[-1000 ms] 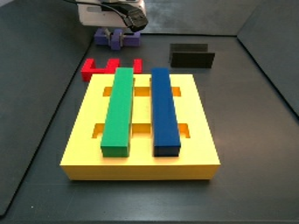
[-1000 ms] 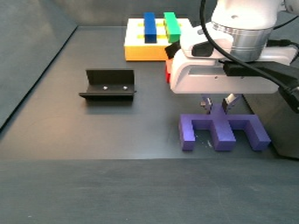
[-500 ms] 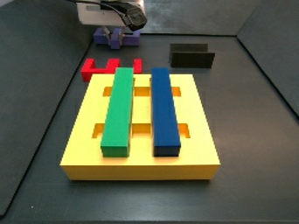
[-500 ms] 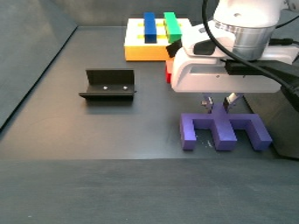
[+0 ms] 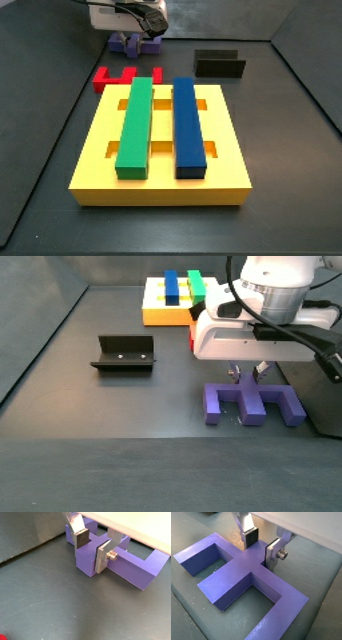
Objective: Pick up the purple object. Move up. Place the purple object on the fixture. Regrasp the purple object. Move to above the board. Insert the purple object.
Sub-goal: Pick up the purple object, then move up, then place the purple object on the fixture.
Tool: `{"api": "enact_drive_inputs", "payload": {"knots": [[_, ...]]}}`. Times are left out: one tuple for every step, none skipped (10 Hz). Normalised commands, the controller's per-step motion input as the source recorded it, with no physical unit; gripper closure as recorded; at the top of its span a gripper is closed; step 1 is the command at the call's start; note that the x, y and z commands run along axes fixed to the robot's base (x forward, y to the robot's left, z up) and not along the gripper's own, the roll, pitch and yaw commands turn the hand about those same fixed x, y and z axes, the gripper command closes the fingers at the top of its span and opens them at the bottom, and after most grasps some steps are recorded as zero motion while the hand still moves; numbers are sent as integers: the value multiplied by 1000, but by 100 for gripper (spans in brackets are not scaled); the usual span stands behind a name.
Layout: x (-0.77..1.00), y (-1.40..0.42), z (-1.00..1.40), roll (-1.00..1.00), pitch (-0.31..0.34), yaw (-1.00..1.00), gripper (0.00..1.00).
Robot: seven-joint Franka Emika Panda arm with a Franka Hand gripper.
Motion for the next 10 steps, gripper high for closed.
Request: {"api": "enact_drive_inputs", "payload": {"knots": [[0,0,0,0,0,0,100],[0,0,0,0,0,0,100],[0,0,833,0,0,0,100],[-35,-38,790,-8,21,-10,100],[-71,-42,600,13,26,-14,100],[23,-66,0,0,0,0,100],[629,-103,223,-526,-54,-423,100],[769,-83,411,-651,0,-343,100],[874,-126,446,-629,43,-257,100],[957,-177,343,-506,46,-174,100]]}}
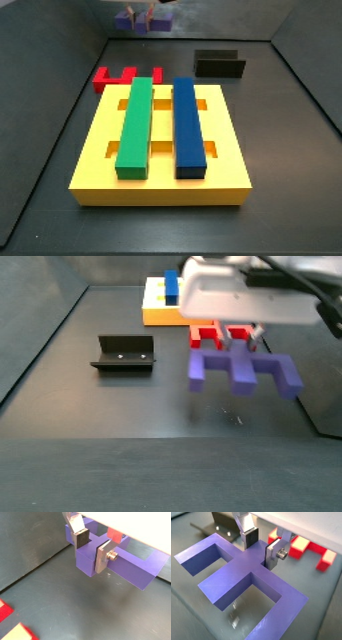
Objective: Pick up the purple object. Move up. Place the purple object on the fixture. Regrasp the purple object. Move to above the board. Insert the purple object.
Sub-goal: Place the purple object on the fixture.
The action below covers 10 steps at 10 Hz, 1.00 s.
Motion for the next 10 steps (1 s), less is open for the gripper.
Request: {"api": "enact_drive_inputs", "payload": {"knots": [[974,-194,257,-431,23,-151,100],[966,-220,169,-391,0,-146,100],[866,-254,0,-377,0,-220,100],[840,-237,11,-429,0,-243,100],[883,-249,49,-434,0,-209,100],[929,-263,51,-417,51,-169,100],[931,-266,49,-411,54,-166,100],[934,-266,63,-429,51,-166,100],[966,-277,57,-409,66,-131,100],[960,-289,94,-374,154,-77,100]]}}
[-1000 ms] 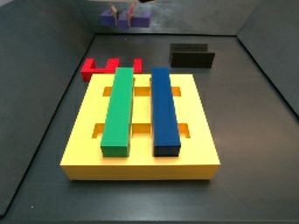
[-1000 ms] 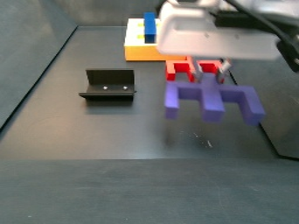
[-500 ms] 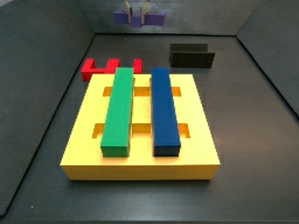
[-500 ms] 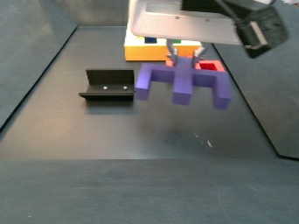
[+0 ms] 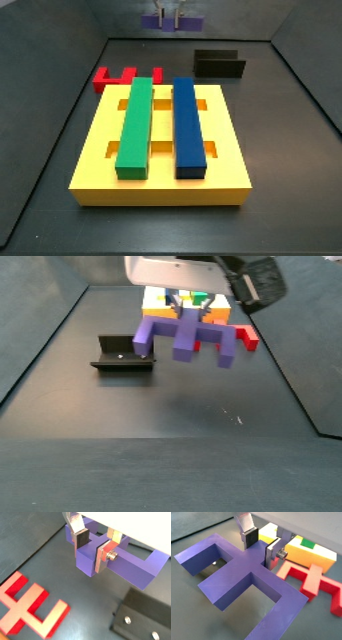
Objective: Pick up the purple object. Move up. Place the purple object on the fixture. Regrasp the purple object. Move to above the board. Insert the purple object.
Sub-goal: Place the purple object on the fixture.
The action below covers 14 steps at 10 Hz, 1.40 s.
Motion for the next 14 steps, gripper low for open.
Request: {"api": "enact_drive_inputs", "payload": {"knots": [[891,-260,186,-386,263,0,100],[877,-154,209,-566,274,0,100],[906,-131,189,-663,283,0,100],[869,-117,151,-714,311,0,100],[860,-117,134,-734,311,0,100],[874,-114,97,-731,274,0,100],[914,-100,60,-700,86,0,100],[911,-77,74,-709,80,0,100],[929,-60,49,-683,100,0,100],[911,-31,26,-654,14,0,100],[911,-20,0,-520,0,0,100],[869,0,0,-469,0,11,100],[737,0,0,-514,0,126,100],[703,0,0,-483,0,189,100]]}}
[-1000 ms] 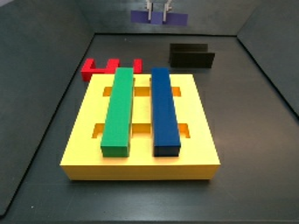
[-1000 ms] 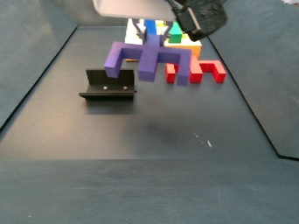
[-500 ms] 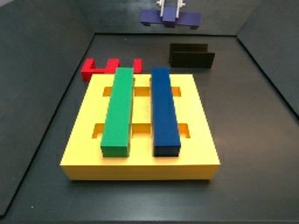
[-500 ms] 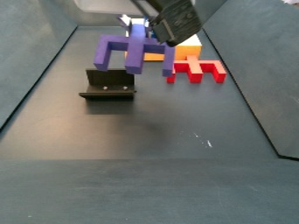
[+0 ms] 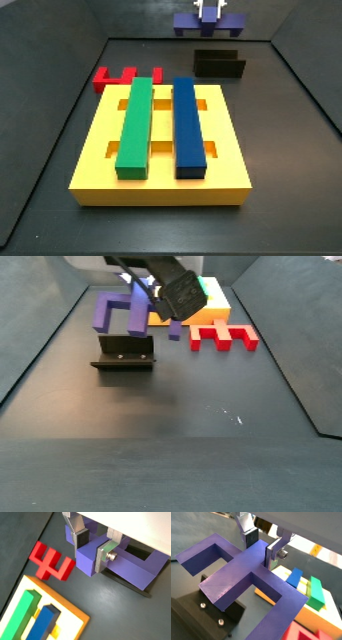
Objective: Pick up the purple object. Move up. Place the purple object on the fixture. Regrasp the purple object. Move to above the board. Insert the purple object.
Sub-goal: Place the purple object on the fixture.
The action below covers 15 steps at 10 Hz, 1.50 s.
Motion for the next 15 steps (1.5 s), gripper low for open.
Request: {"api": "enact_drive_inputs", "payload": {"knots": [[669,0,0,-460,0,249,100],[646,0,0,-463,63,274,100],[660,0,0,-474,226,234,100],[674,9,-49,-471,257,46,100],[631,49,-80,-443,286,9,100],[560,177,-134,-334,337,51,100],[377,223,-203,-306,283,154,100],[269,194,-186,-366,109,157,100],[137,29,-169,-283,0,43,100],[269,-109,-240,-86,-66,0,100],[246,-103,-340,0,-29,0,100],[111,0,-354,0,0,0,100],[0,6,-306,-31,0,0,100],[-20,34,-234,-31,-17,0,100],[-31,17,-240,-11,-57,0,100]]}}
